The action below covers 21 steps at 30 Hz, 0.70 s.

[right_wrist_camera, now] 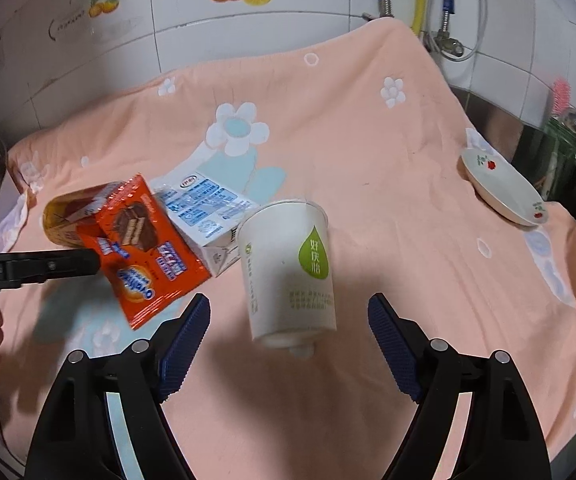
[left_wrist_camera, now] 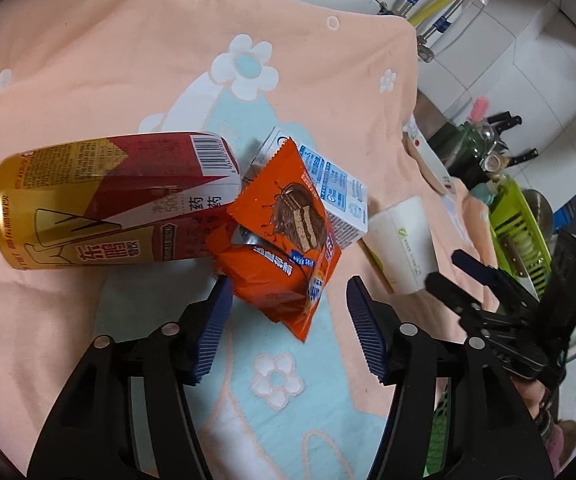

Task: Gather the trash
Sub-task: 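Return to the towel and grasp the white paper cup with the right gripper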

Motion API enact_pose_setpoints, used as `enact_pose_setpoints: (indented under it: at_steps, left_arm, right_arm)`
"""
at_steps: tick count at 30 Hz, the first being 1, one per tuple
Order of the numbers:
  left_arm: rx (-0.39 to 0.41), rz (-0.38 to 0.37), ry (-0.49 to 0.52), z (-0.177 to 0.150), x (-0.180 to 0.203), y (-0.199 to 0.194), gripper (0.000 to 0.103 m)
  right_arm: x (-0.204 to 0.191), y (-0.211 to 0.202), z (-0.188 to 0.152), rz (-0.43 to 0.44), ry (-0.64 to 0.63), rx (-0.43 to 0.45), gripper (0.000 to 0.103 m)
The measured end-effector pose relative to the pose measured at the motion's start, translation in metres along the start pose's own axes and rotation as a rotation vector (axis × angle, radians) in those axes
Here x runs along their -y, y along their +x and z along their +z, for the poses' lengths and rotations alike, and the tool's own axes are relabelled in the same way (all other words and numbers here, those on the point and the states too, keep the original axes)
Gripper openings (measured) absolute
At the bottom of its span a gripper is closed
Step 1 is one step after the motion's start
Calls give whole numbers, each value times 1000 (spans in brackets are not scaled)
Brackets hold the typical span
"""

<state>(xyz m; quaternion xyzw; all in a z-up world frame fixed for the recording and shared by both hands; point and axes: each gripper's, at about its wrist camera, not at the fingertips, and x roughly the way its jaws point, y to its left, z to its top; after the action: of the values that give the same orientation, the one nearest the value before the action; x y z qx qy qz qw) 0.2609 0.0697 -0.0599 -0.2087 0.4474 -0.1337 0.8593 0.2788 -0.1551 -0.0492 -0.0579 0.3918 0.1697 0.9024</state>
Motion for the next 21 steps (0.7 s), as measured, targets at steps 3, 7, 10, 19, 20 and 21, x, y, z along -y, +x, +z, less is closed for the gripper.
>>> enact_pose_setpoints:
  at_steps: [3,7,10,19,20,21]
  left_arm:
    - [2,1,-9,0,1,3,63]
    - [-10,6,-28,-3,-1,3,64]
    - [2,22,-18,-6,1,0,68]
    - [-20,-16,-83,-3,-1,20,69]
    - [-22,-21,-94,-3,-2,22,69]
    - [-25,-26,-106,-3,-3,25,69]
  right_arm:
    - [0,11,4,7,-5,-16,80]
    - [-1,23,7,15,-9,-32,80]
    - [-1,32,9,20,-10,-42,80]
    - [0,50,12,31,2,-68,75]
    - [1,51,12,39,5,-72,71]
    - [1,52,11,45,8,-76,67]
